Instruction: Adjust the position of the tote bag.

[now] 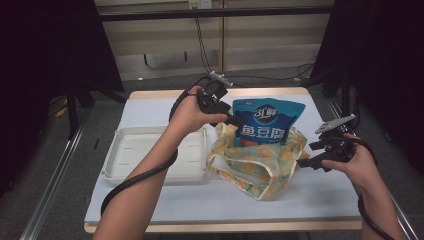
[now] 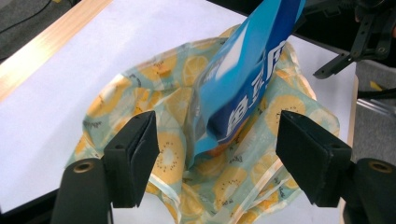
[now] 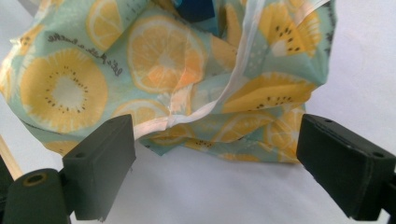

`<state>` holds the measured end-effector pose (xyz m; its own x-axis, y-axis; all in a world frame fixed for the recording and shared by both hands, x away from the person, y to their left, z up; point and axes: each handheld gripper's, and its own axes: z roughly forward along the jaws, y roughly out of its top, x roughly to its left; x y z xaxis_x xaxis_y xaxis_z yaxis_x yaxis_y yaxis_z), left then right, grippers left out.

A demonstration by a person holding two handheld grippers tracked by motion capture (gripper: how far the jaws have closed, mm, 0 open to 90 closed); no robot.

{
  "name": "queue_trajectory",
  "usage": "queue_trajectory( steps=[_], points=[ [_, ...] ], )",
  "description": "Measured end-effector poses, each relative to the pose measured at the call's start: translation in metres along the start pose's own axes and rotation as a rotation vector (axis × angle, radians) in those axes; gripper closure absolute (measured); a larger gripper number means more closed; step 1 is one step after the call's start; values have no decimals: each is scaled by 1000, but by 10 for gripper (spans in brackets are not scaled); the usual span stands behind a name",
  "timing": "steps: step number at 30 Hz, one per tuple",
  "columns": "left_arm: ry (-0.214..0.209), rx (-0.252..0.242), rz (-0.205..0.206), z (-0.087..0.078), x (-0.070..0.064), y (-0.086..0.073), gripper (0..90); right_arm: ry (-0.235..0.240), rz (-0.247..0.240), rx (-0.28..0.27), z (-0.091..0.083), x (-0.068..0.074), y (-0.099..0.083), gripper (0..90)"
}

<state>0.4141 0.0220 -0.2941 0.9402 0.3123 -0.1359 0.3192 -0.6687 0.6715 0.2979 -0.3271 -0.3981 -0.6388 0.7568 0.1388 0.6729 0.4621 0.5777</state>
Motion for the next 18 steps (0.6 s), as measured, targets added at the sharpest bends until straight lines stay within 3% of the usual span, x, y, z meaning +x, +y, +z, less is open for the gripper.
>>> queue_trajectory(
  steps=[4, 7, 10, 14, 16, 18],
  points=[
    [-6, 9, 10, -1, 0, 12, 294, 11, 0, 19, 5, 0, -4, 120],
    [-38, 10, 19, 1, 1, 19, 279, 19, 16, 21, 5, -2, -9, 121],
    [-13, 26, 26, 1, 2, 25, 261, 9, 28, 24, 5, -1, -13, 120],
    [-7, 17, 60, 0, 1, 34, 239, 18, 47, 45, 4, -2, -18, 129],
    [-36, 32, 94, 0, 0, 39, 210, 22, 39, 27, 2, -3, -18, 131],
    [-51, 35, 111, -1, -2, 44, 240, 22, 29, 13, 0, -3, -17, 139]
  ],
)
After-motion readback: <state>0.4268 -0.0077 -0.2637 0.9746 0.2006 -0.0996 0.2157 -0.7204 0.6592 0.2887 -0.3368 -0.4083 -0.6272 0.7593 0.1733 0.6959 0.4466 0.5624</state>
